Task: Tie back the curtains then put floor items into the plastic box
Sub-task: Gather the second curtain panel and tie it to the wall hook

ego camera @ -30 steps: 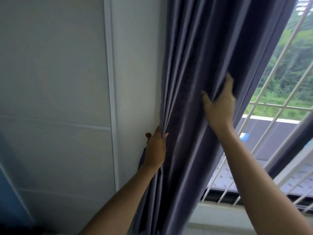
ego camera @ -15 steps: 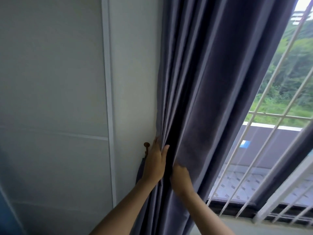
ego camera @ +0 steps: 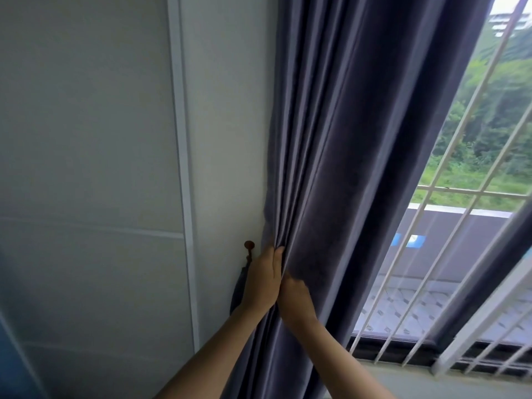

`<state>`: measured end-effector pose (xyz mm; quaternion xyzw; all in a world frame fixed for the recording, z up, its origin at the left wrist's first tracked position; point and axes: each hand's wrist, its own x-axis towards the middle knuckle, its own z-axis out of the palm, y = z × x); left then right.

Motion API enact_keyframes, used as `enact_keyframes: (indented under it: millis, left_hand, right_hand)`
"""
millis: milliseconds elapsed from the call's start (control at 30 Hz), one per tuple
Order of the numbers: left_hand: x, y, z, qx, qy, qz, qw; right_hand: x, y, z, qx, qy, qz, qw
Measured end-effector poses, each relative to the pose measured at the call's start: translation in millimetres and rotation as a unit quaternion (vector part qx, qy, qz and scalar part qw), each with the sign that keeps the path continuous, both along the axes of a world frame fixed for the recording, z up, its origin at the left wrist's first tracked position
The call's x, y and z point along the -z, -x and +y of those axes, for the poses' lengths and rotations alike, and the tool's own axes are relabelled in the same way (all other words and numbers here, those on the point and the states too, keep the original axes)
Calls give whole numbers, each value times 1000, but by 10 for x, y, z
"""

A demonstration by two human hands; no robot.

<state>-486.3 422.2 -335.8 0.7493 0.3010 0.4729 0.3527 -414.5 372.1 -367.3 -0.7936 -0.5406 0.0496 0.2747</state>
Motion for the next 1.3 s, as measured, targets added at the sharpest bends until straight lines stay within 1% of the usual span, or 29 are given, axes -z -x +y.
enact_keyframes:
  millis: [100,267,367,433,500,600,700,867,1033,1100,1200,1300]
  left_hand:
    - [-4,15,17,-15,-24,-5,1000]
    - [-42,20,19,7,-41,15,999]
    - [-70,9,37,-2,-67,30,997]
    - [-71,3,59,-16,-74,39,996]
    - [-43,2,71,-22,-77,44,996]
    - [-4,17,41,-25,-76,42,996]
    - [12,23,-3,-17,-70,35,997]
    - [-21,19,-46,-11,-62,42,997]
    - [-21,16,-88,5,-50,31,998]
    - [-53,8,-119,8,-59,43,997]
    - [-77,-24,-135,-6,-86,75,993]
    - [-28,-63,-80,-35,-109,122,986]
  right_hand:
    - [74,10,-25,-3,44,-6,999]
    - [92,19,-9,8,54,-2,999]
    - [66,25,-15,36,57,28,997]
    - [97,5,-9,29,65,-12,997]
    - [97,4,-20,42,62,-27,997]
    - [81,14,-28,62,45,-33,997]
    - [60,32,-16,69,50,-58,995]
    - [38,50,-5,64,59,-67,994]
    - [38,77,-27,50,74,-77,993]
    - [38,84,-41,44,82,-72,993]
    - [41,80,-70,39,87,-88,991]
    - [33,84,-125,5,137,-89,987]
